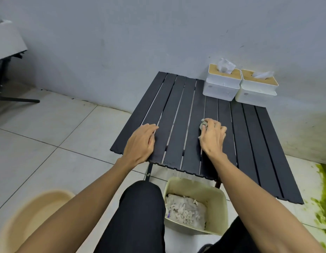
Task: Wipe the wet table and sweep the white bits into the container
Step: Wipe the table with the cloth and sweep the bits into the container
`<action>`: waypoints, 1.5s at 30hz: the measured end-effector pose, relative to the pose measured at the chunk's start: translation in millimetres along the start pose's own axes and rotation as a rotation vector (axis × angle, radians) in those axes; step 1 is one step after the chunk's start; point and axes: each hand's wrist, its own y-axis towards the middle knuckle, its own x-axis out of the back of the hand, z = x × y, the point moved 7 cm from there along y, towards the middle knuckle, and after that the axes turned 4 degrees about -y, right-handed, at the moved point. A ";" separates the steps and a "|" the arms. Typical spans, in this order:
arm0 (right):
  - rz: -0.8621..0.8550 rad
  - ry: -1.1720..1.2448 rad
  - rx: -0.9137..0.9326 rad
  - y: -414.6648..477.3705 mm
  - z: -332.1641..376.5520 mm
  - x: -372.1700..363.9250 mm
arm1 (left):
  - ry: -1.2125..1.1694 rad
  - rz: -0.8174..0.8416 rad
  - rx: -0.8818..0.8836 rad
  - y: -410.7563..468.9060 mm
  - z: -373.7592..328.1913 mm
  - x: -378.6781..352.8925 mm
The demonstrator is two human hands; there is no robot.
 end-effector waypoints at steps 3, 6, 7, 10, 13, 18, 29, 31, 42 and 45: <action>0.092 0.011 0.240 -9.8 36.6 -23.9 | 0.051 -0.023 0.036 -6.4 25.7 15.6; 0.136 0.052 0.448 -41.1 74.2 -27.7 | 0.091 -0.018 0.074 -13.1 40.1 20.0; 0.141 0.077 0.524 -55.6 85.5 -23.8 | 0.097 -0.015 0.079 -13.7 41.1 19.7; 0.202 0.120 0.734 -99.8 106.7 -12.1 | 0.111 -0.007 0.081 -12.8 41.2 16.9; 0.304 0.153 0.892 -131.1 106.9 -2.9 | 0.112 0.001 0.090 -12.3 43.3 16.3; 0.288 0.289 0.929 -133.0 91.9 26.6 | 0.098 0.032 0.085 -12.4 45.7 17.4; 0.026 0.101 0.076 2.6 68.2 -31.4 | 0.124 0.012 0.117 -18.2 61.3 28.0; 0.046 0.144 0.138 3.8 94.3 -47.1 | 0.100 0.020 0.131 -20.0 64.6 28.4; 0.263 0.290 0.441 -13.0 192.3 -105.0 | -0.090 -0.097 0.191 -22.2 72.1 41.8; 0.318 0.303 0.488 -30.0 206.1 -101.1 | -0.230 -0.187 0.263 -22.6 79.3 49.0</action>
